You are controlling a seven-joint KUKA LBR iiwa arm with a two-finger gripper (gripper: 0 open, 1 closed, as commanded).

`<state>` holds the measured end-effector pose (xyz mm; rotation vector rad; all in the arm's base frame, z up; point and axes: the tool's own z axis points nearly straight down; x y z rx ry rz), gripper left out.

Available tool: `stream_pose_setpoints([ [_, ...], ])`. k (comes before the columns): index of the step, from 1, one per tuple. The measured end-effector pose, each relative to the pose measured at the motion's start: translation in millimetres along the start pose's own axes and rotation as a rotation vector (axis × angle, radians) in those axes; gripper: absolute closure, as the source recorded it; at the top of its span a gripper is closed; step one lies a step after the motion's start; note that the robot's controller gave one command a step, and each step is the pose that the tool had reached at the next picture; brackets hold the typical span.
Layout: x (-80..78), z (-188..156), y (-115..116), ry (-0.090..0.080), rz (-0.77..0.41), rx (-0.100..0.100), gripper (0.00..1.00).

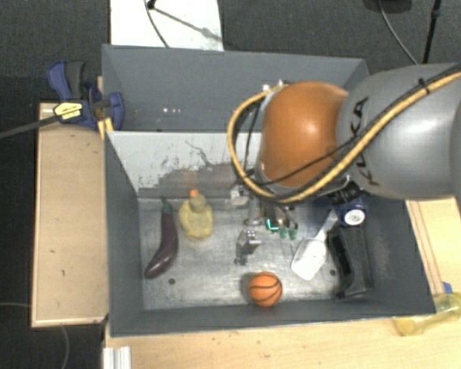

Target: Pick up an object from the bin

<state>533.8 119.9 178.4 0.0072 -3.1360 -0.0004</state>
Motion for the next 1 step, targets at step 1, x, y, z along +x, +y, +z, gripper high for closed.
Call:
stream_pose_setpoints([
  [1, -1.9, -4.4, -0.6, -0.008, 0.003, -0.001, 0.00],
])
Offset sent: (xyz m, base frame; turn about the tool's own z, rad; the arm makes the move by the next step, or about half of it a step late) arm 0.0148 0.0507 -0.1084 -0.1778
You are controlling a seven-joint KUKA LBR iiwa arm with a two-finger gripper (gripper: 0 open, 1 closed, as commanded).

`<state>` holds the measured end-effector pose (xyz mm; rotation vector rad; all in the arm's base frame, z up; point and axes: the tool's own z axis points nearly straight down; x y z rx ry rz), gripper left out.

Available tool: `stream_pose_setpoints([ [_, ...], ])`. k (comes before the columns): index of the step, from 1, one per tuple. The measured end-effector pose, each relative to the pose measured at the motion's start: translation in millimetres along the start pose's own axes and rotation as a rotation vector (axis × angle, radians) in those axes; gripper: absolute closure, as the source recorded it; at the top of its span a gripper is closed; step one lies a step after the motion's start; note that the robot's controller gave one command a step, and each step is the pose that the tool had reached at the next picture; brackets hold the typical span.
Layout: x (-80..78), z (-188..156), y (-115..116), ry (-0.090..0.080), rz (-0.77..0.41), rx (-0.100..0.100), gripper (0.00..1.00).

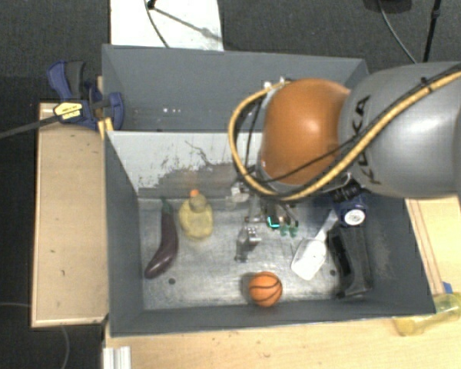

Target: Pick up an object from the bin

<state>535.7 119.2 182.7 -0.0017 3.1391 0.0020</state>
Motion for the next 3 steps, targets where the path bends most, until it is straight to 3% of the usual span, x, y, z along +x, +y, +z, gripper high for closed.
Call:
stream_pose_setpoints([
  [1, -26.2, 95.9, 48.1, -0.032, -0.171, 0.002, 1.00],
  [3, -22.5, 91.9, 45.8, -0.030, -0.168, -0.001, 1.00],
])
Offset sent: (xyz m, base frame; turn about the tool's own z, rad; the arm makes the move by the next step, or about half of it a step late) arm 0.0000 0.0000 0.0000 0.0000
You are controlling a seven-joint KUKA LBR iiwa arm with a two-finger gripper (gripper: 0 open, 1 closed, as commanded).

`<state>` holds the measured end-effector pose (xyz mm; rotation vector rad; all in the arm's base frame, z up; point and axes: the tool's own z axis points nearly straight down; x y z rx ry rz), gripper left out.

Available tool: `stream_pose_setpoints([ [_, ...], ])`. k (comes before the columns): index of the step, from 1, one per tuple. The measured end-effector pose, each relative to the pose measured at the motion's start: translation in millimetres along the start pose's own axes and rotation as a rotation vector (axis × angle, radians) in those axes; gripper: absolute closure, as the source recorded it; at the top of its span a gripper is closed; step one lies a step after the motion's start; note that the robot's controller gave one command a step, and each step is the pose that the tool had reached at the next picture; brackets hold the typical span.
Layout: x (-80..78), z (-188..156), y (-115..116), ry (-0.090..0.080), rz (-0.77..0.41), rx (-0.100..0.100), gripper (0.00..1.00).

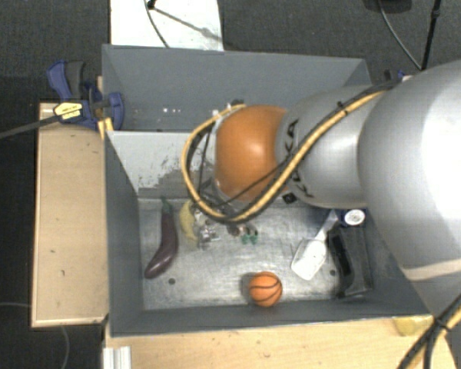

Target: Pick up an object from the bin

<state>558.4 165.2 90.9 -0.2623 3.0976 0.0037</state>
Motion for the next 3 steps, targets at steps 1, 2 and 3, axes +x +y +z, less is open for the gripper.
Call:
stream_pose_setpoints([
  [1, 0.0, 0.0, 0.0, 0.000, 0.002, 0.000, 1.00],
  [2, -9.9, -151.4, -25.2, 0.023, -0.023, -0.001, 1.00],
  [3, -8.3, -148.4, -24.8, 0.030, -0.023, -0.001, 1.00],
])
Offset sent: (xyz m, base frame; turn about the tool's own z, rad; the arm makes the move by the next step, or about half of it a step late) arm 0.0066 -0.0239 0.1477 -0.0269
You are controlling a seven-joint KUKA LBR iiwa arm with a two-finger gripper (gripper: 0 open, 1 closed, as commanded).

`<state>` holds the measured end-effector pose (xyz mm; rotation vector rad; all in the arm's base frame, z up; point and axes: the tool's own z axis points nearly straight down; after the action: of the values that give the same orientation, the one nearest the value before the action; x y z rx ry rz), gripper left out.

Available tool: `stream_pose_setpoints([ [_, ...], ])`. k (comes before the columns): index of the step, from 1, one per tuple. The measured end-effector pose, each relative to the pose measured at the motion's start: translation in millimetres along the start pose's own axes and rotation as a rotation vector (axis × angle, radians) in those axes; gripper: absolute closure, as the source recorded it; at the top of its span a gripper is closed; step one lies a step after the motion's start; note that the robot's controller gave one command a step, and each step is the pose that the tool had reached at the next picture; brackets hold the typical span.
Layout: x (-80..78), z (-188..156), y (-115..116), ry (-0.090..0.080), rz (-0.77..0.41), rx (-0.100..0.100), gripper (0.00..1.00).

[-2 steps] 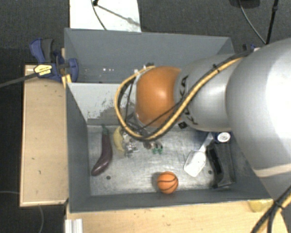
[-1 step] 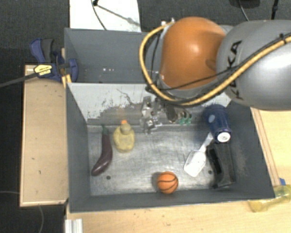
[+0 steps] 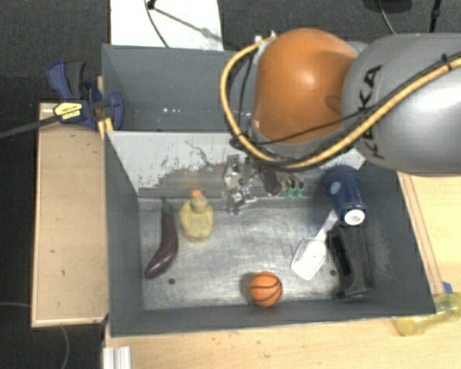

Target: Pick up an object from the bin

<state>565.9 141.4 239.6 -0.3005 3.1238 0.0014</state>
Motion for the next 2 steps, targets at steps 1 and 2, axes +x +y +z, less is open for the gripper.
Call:
stream_pose_setpoints([
  [1, 16.3, 81.2, 25.9, 0.007, -0.172, -0.001, 0.00],
  [2, 14.5, 78.2, 25.1, 0.001, -0.169, -0.001, 0.00],
])
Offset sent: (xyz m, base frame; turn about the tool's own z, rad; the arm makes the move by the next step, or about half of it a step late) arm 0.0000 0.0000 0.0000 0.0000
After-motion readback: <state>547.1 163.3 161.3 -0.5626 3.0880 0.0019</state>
